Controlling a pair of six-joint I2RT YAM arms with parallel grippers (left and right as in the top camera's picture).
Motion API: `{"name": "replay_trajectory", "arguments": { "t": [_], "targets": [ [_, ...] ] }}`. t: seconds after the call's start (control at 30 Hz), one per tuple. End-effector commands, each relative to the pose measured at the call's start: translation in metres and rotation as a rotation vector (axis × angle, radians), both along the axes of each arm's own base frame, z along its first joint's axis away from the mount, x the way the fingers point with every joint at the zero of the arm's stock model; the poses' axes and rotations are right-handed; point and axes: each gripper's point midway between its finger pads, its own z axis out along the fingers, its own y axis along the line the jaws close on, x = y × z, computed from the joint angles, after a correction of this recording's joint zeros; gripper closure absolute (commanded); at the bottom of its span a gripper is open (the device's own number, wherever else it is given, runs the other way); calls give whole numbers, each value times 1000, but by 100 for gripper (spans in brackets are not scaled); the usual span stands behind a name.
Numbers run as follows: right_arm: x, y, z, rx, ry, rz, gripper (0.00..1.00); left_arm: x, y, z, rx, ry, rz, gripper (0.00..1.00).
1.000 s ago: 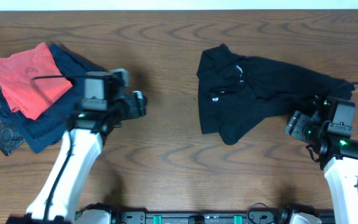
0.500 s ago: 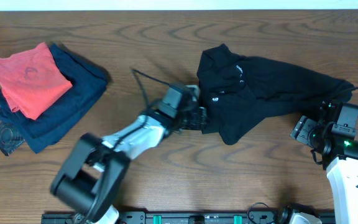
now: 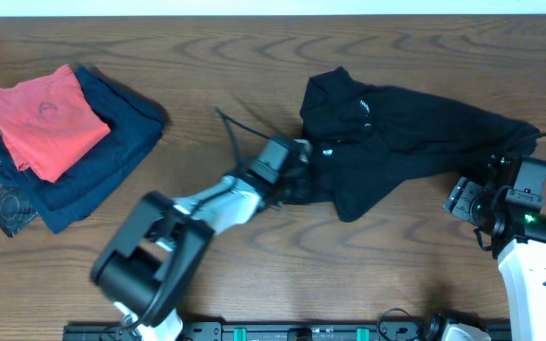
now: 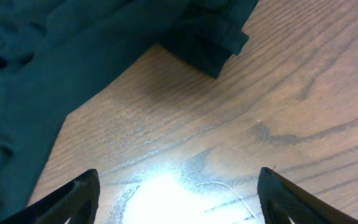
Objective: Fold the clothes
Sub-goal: 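Reach the left gripper to the shirt's left edge and grasp it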
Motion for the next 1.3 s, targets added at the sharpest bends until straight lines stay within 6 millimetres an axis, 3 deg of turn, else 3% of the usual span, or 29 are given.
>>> {"name": "replay_trajectory", "arguments": {
  "t": [0.0, 0.13, 0.2, 0.27, 0.3, 0.4, 0.57, 0.67, 0.83, 0.9, 1.0, 1.13, 1.27],
  "targets": [
    [-1, -4, 1, -10, 2, -14, 26, 46, 67, 36, 123, -157, 134, 94],
    [0, 1, 0, 16, -4, 0, 34, 72, 153, 71, 229, -234, 331, 94],
    [0, 1, 0, 20, -3, 2, 34, 77, 183, 86, 220, -246, 420, 93],
    [0, 1, 0, 20, -3, 2, 32, 75, 201, 98, 180, -233, 467, 54],
    [0, 2, 0, 21, -2, 2, 32, 71, 202, 100, 152, -216, 463, 47],
    [-2, 3, -2, 27, 7, 4, 31, 52, 195, 95, 105, -126, 425, 34],
    [-2, 16, -3, 93, 6, 39, 31, 29, 186, 71, 143, -12, 384, 34],
    [-3, 20, -4, 111, 9, 47, 30, 42, 184, 62, 157, -43, 385, 34],
    [-7, 22, -6, 122, 25, 49, 28, 84, 171, 58, 107, -178, 378, 34],
    [-7, 24, -6, 130, 28, 52, 28, 96, 159, 52, 81, -213, 357, 39],
    [-8, 25, -6, 137, 28, 55, 28, 100, 133, 40, 43, -210, 308, 48],
    [-7, 25, -6, 137, 28, 55, 27, 99, 99, 33, 43, -202, 232, 47],
    [-7, 25, -6, 137, 28, 55, 27, 102, 88, 24, 103, -214, 246, 47]
  ]
}}
